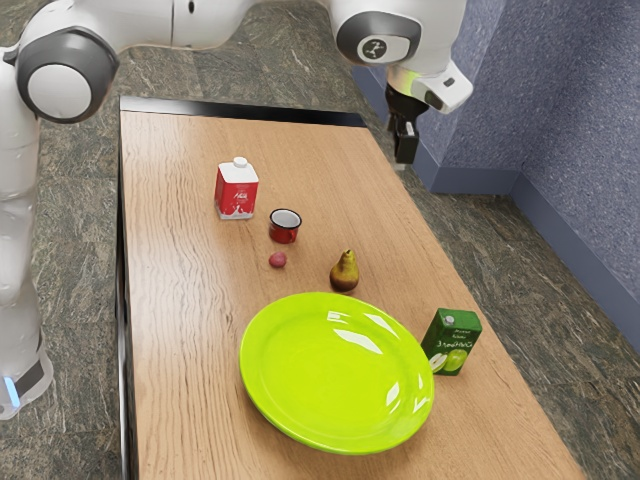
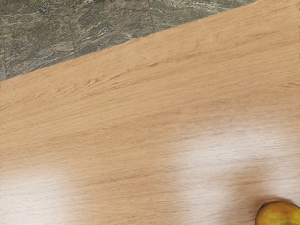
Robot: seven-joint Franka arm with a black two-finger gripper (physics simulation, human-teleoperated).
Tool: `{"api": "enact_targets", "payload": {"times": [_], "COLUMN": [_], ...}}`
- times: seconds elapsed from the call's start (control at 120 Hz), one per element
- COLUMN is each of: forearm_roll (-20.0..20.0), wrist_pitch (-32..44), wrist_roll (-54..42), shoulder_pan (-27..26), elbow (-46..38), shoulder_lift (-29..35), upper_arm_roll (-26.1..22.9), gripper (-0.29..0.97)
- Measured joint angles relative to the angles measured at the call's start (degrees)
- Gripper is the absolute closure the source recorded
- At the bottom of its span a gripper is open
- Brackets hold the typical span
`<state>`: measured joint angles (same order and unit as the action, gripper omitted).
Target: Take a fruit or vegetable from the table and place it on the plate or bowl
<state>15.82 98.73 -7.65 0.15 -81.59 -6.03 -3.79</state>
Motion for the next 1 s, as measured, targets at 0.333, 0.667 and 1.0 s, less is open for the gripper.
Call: {"api": "enact_targets", "payload": {"times": [0.333,0.667,1.0], "forearm_roll": [1.93,1.33,-6.61], "wrist_pitch": [0.47,-6.51,-5.33], "wrist_roll": [-2.0,1.47,6.82], "shoulder_pan": [-6.85,-12.74,-6.65], "elbow": [0.01,-18.52,-43.34], "shoulder_lift": [0.02,20.46,36.75], "upper_arm_roll": [-0.09,0.53,0.1], "gripper": [0.0,0.0,0.0]}}
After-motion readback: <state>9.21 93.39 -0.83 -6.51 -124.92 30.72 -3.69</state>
